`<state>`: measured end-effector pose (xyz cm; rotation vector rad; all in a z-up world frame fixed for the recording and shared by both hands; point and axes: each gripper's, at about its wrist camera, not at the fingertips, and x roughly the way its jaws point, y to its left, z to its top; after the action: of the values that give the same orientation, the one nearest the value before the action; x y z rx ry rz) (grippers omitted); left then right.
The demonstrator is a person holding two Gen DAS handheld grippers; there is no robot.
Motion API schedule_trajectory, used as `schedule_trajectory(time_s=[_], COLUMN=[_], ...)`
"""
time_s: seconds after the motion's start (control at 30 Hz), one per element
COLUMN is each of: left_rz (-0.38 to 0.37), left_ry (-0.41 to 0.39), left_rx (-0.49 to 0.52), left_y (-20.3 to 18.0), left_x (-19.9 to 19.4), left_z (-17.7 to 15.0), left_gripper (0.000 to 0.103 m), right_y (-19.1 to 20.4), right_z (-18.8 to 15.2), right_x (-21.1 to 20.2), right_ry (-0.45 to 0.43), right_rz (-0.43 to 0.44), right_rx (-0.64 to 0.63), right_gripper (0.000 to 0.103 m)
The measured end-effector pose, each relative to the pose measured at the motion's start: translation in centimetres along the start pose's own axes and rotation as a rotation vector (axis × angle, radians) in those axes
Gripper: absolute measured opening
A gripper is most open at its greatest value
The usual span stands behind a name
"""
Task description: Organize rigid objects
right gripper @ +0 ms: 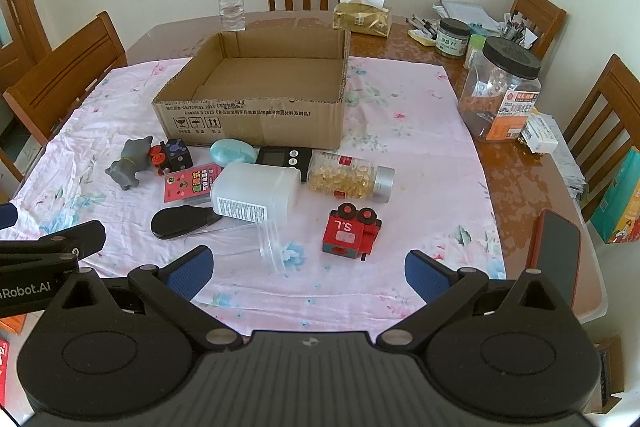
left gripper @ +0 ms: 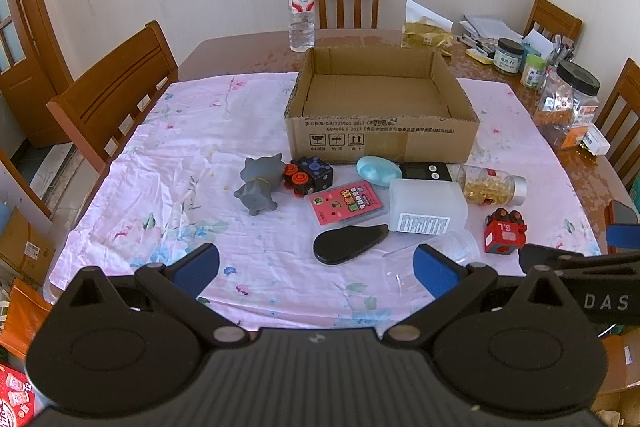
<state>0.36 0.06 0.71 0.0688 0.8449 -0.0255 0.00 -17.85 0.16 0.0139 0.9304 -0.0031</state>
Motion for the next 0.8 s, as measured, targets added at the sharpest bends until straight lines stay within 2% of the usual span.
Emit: schedule_trajectory(time_s=[0.8], left_rz=[0.007], left_ry=[-0.012], left_rx=[-0.003], left_y=[-0.22], left_x=[-0.52], left_z=[0.11], left_gripper=[0.102], right_y=[0.09], right_z=[0.09], right_x=[-0.38], right_ry=[-0.024], right_rz=[0.002], right_rx=[-0.018], right_gripper=[0.103])
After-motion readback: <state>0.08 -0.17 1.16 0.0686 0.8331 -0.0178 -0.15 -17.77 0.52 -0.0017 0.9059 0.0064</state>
